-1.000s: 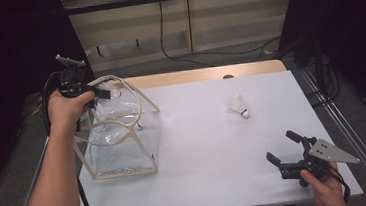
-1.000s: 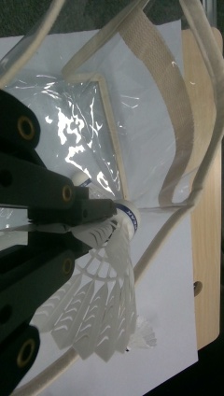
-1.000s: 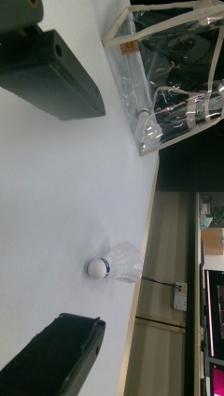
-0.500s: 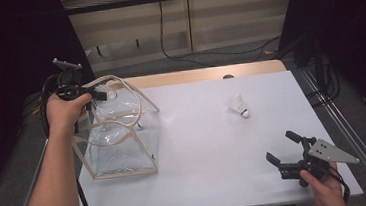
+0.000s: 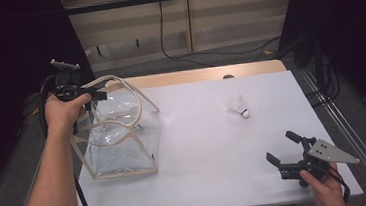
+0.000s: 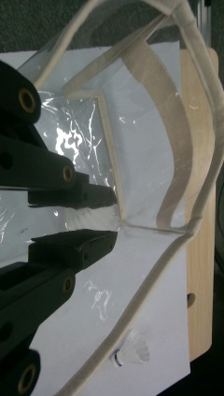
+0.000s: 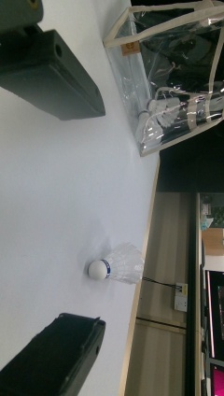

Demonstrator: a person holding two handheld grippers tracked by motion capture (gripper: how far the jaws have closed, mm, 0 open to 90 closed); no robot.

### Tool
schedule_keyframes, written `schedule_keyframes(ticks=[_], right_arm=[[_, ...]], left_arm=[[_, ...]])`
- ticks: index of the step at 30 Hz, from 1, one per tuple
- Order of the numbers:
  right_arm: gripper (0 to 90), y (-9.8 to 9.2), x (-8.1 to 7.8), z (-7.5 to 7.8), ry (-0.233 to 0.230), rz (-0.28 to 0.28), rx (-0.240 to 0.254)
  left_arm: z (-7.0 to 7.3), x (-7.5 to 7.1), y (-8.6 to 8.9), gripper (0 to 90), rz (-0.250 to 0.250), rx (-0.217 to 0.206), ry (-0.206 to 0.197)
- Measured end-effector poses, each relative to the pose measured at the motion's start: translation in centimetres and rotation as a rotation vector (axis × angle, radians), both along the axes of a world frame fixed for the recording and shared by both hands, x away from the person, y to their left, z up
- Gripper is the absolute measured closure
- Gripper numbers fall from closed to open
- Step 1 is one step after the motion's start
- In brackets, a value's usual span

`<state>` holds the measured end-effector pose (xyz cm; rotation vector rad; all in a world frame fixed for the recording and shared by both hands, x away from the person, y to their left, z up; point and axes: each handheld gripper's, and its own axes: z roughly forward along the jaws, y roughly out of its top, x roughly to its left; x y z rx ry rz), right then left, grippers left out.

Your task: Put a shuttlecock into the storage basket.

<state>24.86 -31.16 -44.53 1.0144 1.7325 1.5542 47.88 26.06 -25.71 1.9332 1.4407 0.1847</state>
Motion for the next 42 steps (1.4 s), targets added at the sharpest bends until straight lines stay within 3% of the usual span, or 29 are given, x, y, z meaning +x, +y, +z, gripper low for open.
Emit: schedule_keyframes(ticks=[9, 18, 42], right_arm=[[0.5, 0.0, 0.0, 0.0, 0.001, -0.001, 0.0], [0.5, 0.0, 0.0, 0.0, 0.0, -0.001, 0.003], [0.5, 0.0, -0.1, 0.1, 0.0, -0.002, 0.003]], left_arm=[[0.1, -0.3, -0.7, 67.7, -0.05, -0.021, 0.021], [0.5, -0.9, -1.9, 57.0, -0.083, -0.06, 0.006], [2.5, -2.8, -5.9, 34.6, -0.264, -0.116, -0.026]])
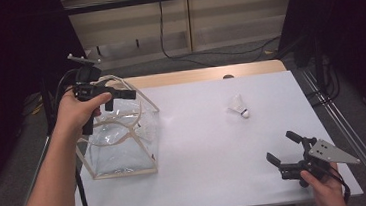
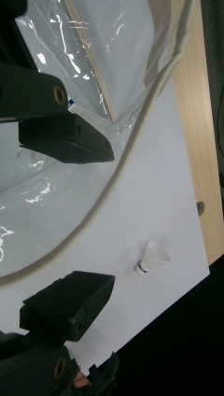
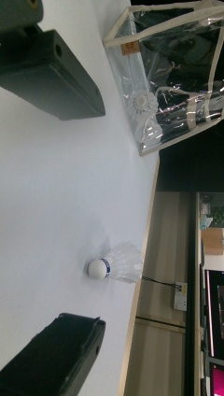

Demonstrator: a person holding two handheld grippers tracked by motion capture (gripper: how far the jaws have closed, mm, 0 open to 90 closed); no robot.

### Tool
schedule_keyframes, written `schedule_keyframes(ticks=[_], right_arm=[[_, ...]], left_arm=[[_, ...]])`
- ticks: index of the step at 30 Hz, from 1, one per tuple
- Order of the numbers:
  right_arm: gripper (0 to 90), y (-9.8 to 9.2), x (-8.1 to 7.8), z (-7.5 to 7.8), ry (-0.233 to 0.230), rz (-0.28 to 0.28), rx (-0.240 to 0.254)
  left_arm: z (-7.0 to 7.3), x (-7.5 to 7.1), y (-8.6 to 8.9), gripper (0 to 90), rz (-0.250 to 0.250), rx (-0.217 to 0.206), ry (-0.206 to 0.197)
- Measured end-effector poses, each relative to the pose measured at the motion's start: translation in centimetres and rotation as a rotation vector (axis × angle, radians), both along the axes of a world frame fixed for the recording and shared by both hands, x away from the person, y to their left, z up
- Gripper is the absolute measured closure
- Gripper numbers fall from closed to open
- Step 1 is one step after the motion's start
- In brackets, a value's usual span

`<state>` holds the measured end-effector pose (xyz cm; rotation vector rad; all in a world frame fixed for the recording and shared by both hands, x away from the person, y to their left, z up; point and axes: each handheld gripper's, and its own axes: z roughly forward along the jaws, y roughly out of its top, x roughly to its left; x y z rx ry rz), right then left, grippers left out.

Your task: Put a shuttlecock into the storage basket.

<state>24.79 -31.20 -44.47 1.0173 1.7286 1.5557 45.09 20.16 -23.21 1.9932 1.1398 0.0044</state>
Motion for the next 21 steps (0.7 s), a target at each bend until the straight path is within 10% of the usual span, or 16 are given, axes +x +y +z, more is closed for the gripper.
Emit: schedule_keyframes(ticks=[21], right_arm=[[0.5, -0.1, -0.1, 0.0, -0.004, -0.003, -0.003]], left_arm=[[1.1, -1.0, -3.3, 24.9, -0.101, -0.026, -0.006]])
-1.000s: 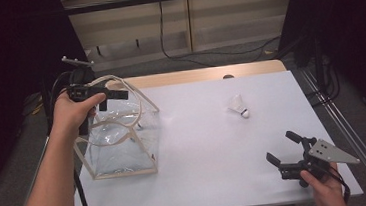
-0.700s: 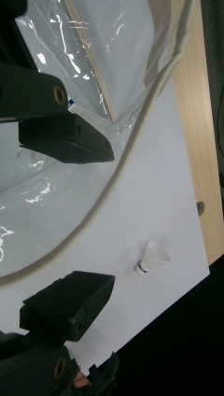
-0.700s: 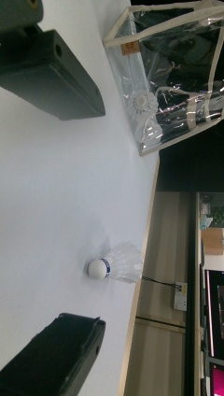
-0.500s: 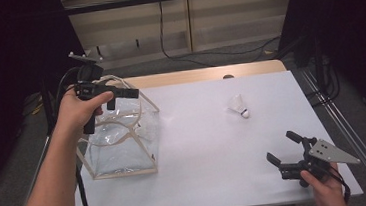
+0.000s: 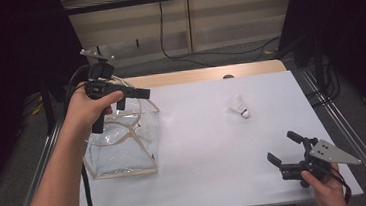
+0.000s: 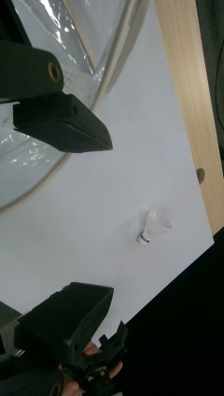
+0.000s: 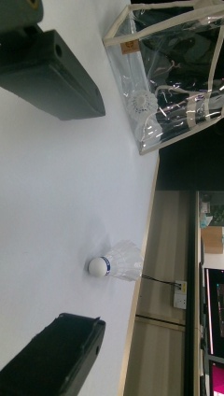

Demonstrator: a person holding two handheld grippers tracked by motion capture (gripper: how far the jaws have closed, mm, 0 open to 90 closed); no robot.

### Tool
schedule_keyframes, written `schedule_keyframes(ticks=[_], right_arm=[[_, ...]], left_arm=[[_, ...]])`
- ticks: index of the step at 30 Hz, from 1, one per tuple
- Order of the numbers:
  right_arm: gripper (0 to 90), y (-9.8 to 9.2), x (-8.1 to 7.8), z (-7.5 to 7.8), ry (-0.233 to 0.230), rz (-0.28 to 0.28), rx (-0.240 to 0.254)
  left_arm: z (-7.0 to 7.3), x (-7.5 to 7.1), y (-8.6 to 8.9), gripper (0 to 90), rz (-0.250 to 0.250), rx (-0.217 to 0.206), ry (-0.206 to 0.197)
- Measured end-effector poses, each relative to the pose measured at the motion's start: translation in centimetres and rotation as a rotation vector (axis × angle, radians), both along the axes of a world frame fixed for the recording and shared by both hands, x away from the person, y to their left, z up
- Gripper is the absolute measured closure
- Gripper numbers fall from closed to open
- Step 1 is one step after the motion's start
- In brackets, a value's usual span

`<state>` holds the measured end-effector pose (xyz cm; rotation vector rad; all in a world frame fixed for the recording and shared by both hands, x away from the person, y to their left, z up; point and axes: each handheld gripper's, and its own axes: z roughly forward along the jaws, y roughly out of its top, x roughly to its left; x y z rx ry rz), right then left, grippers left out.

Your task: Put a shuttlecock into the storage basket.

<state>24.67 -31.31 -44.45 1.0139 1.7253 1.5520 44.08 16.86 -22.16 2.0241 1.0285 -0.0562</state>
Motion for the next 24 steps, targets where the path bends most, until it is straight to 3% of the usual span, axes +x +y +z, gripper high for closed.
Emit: schedule_keyframes(ticks=[24], right_arm=[[0.5, 0.1, 0.1, 0.0, 0.0, 0.004, -0.003]], left_arm=[[-0.8, -0.9, -3.9, 19.7, -0.09, 0.022, -0.014]])
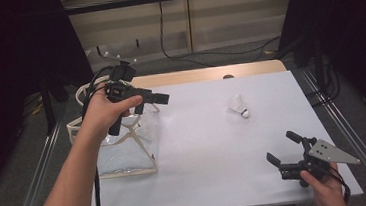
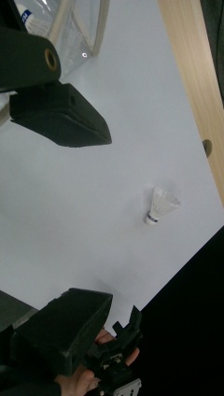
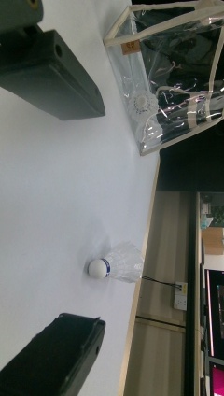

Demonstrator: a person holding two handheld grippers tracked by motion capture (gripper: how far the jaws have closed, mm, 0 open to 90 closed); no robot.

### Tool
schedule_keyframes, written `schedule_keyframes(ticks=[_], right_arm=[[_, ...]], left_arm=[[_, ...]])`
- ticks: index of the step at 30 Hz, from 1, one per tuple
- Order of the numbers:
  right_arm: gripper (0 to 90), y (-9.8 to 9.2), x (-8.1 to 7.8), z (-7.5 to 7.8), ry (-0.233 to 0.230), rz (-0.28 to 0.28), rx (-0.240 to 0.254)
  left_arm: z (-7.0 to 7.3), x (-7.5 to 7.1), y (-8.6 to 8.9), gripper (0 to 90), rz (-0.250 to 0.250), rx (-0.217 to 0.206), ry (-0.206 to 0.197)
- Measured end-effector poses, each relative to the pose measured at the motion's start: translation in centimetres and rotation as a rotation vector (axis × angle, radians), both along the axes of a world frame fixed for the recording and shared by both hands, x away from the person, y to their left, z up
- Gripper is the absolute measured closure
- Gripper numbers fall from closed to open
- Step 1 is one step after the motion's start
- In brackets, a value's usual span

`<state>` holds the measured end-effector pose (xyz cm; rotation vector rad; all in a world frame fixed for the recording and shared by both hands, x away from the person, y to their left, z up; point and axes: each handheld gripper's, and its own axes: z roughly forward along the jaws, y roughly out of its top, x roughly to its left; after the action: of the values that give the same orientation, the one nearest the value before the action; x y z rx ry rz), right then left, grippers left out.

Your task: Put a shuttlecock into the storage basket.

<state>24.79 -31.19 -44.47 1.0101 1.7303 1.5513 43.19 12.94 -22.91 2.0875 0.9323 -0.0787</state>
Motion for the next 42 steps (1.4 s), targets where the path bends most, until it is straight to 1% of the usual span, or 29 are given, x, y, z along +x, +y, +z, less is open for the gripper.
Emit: schedule_keyframes(ticks=[2, 6, 13, 16, 20, 22, 24, 25, 27, 29, 34, 39, 40, 42], right_arm=[[0.5, 0.0, 0.0, 0.0, 0.0, 0.001, 0.002], [0.5, -0.1, 0.0, 0.0, -0.001, -0.003, 0.001], [0.5, -0.1, 0.0, 0.0, 0.0, -0.003, 0.001], [0.5, -0.1, 0.0, 0.0, 0.002, -0.005, 0.007], [0.5, -0.1, 0.1, 0.0, 0.003, -0.006, 0.004], [0.5, -0.1, 0.1, 0.0, 0.002, -0.004, -0.001], [0.5, -0.1, 0.1, 0.0, 0.002, -0.004, -0.003], [0.5, -0.1, 0.1, 0.0, 0.002, -0.005, -0.003], [0.5, -0.1, 0.0, 0.0, 0.002, -0.005, 0.004], [0.5, -0.1, 0.0, 0.0, 0.002, -0.003, -0.002], [0.5, -0.2, 0.0, 0.0, 0.004, -0.006, 0.007], [0.5, -0.3, 0.1, 0.0, 0.002, -0.004, -0.001], [0.5, -0.2, 0.1, 0.0, 0.004, -0.003, -0.002], [0.5, -0.2, 0.0, 0.0, 0.001, -0.004, 0.0]], left_arm=[[-0.1, 0.0, -0.3, 18.5, -0.002, 0.005, -0.005], [-0.5, 0.0, -0.8, 17.2, -0.004, -0.001, -0.003], [-1.0, 0.0, -1.9, 16.7, -0.027, 0.012, -0.003], [-1.3, 0.0, -2.3, 16.2, -0.031, 0.008, -0.002], [-1.7, 0.1, -2.9, 15.5, -0.043, 0.015, -0.004], [-2.0, 0.1, -3.2, 15.1, -0.051, 0.009, -0.003], [-2.3, 0.0, -3.7, 14.8, -0.051, 0.015, -0.01], [-2.4, 0.0, -3.9, 14.6, -0.059, 0.022, -0.011], [-2.6, 0.0, -4.2, 14.1, -0.062, 0.024, -0.011], [-2.8, 0.0, -4.5, 13.8, -0.066, 0.019, -0.013], [-3.4, 0.2, -5.2, 12.8, -0.066, 0.018, -0.014], [-3.8, 0.2, -5.8, 12.3, -0.072, 0.026, -0.02], [-3.9, 0.2, -5.9, 12.2, -0.071, 0.021, -0.018], [-4.1, 0.2, -6.2, 12.1, -0.08, 0.025, -0.019]])
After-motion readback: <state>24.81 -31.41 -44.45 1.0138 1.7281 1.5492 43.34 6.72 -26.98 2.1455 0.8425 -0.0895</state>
